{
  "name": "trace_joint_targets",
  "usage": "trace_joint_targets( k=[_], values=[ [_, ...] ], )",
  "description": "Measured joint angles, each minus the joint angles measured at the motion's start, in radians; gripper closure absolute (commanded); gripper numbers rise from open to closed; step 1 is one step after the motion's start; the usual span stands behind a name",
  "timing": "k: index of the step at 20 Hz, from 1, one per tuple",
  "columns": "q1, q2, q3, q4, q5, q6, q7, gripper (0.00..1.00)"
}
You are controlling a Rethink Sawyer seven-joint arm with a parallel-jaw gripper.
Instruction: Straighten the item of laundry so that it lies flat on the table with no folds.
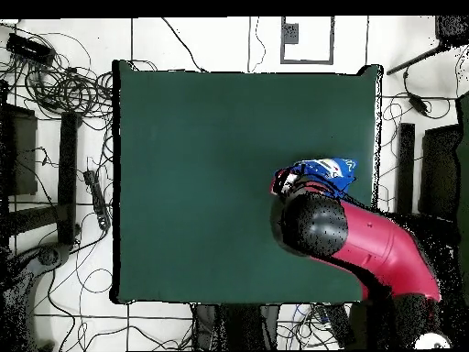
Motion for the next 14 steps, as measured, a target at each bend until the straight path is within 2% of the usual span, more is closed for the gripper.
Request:
trace_joint_targets(
  k=[9,14],
  values=[
    [0.109,0.003,-0.077,0.000,0.076,0.000,0.069,1.00],
    [0.143,0.006,-0.105,0.000,0.096,0.000,0.096,1.00]
  ],
)
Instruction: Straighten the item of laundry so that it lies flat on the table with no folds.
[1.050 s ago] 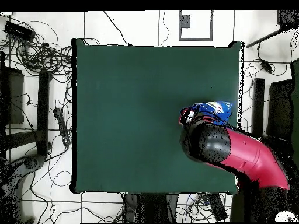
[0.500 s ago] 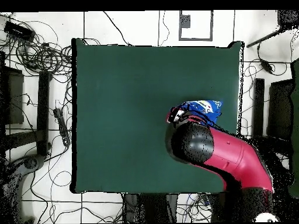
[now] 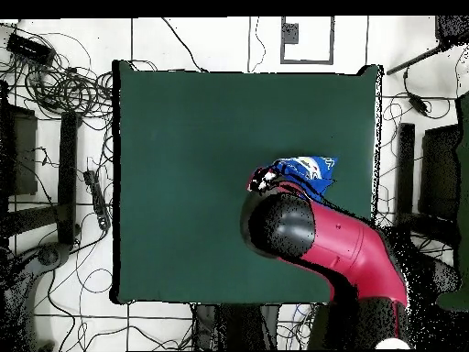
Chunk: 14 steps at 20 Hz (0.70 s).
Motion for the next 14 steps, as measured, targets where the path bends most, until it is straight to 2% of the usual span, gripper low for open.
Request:
trace_joint_targets(
  k=[6,14],
  values=[
    [0.050,0.025,-0.047,-0.011,0.023,0.000,0.031,1.00],
    [0.064,0.056,-0.073,-0.002,0.044,-0.010,0.031,1.00]
  ],
)
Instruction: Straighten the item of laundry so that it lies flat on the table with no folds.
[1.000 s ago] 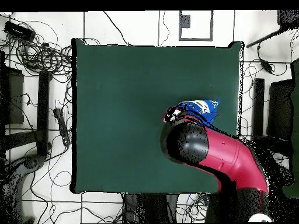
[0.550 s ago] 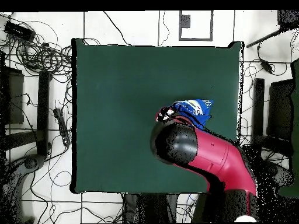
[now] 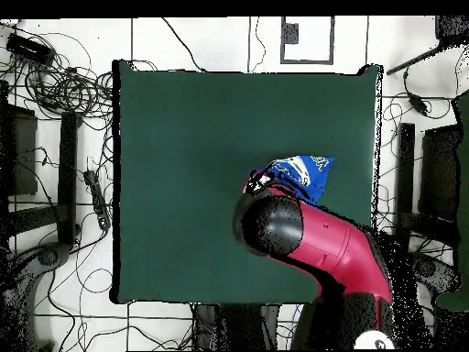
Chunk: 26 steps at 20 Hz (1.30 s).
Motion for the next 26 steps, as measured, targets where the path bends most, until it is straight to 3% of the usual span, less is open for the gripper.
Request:
trace_joint_targets(
  k=[16,26],
  values=[
    [0.037,0.003,-0.066,0.214,0.005,-0.280,0.000,1.00],
    [0.163,0.024,-0.123,0.369,0.075,-0.413,0.083,1.00]
  ],
)
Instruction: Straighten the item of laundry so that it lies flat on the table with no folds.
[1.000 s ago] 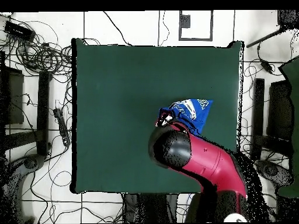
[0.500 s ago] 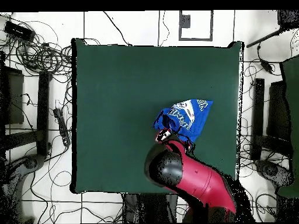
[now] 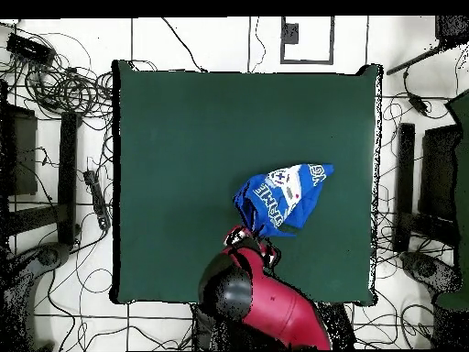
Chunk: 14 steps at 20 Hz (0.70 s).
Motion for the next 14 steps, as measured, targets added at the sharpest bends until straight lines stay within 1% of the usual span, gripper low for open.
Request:
trace_joint_targets(
  k=[5,9,10,14],
  values=[
    [0.064,0.000,-0.026,0.044,0.033,-0.001,0.050,1.00],
    [0.105,0.000,-0.052,0.068,0.041,-0.001,0.082,1.00],
    [0.119,0.000,-0.067,0.077,0.042,-0.001,0.091,0.00],
    [0.126,0.001,-0.078,0.081,0.043,-0.001,0.091,0.00]
  ],
)
